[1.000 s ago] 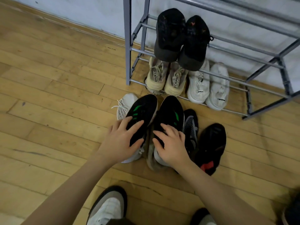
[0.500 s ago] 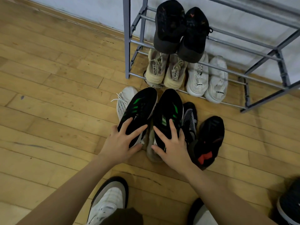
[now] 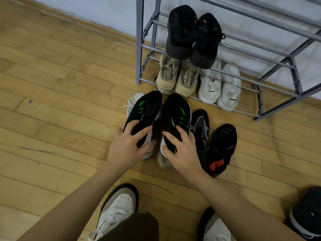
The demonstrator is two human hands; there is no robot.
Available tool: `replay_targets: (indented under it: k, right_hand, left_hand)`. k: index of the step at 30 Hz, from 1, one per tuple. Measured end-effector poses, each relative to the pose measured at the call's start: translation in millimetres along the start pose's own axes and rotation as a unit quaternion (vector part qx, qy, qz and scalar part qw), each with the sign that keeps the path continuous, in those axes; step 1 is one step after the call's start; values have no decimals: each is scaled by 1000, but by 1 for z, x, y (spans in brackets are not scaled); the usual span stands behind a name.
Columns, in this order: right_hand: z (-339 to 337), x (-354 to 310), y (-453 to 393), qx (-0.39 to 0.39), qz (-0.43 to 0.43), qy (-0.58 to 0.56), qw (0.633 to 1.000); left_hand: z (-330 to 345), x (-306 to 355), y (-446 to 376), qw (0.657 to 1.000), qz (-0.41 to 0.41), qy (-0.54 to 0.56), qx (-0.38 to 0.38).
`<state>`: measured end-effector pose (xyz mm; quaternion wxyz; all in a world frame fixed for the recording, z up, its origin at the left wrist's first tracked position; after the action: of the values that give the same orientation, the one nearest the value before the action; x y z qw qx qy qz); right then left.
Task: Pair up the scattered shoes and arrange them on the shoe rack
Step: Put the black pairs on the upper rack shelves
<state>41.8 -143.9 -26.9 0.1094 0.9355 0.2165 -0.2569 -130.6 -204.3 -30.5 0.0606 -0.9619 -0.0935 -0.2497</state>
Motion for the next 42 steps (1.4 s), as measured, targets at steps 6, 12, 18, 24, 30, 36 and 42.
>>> replay_targets:
  k: [6, 12, 18, 24, 30, 36, 42]
  right_hand:
    - [-7, -46, -2, 9, -80, -22, 997]
    - [-39, -102, -21, 36, -151, -47, 987]
    - [-101, -148, -35, 85, -205, -50, 974]
    - [-156, -150, -30, 131, -196, -28, 971]
    - [-183, -106, -11, 171, -155, -27, 973]
    - [-191, -40, -2, 211, -108, -24, 971]
    - [-205, 27, -13, 229, -43, -35, 972]
  left_hand:
    - [-44, -2, 9, 996, -44, 3, 74]
    - [-110, -1, 10, 988, -47, -23, 144]
    - [-177, 26, -12, 978, -5, -5, 209]
    - [-208, 65, -28, 973, 31, -17, 226]
    - [-185, 104, -39, 974, 89, -25, 206]
    - [-133, 142, -69, 980, 141, -14, 138]
    - [-83, 184, -113, 976, 187, -14, 110]
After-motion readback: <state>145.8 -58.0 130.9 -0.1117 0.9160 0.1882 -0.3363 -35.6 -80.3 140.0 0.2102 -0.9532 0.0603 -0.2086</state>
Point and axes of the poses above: each hand's wrist, its own y-axis away from the middle knuckle, its own z-axis out of the palm, x = y × z, the point moved 2 cm from there along -y, towards the middle knuckle, and after that the axes turned 1 degree about x, right-handed, at the moved point
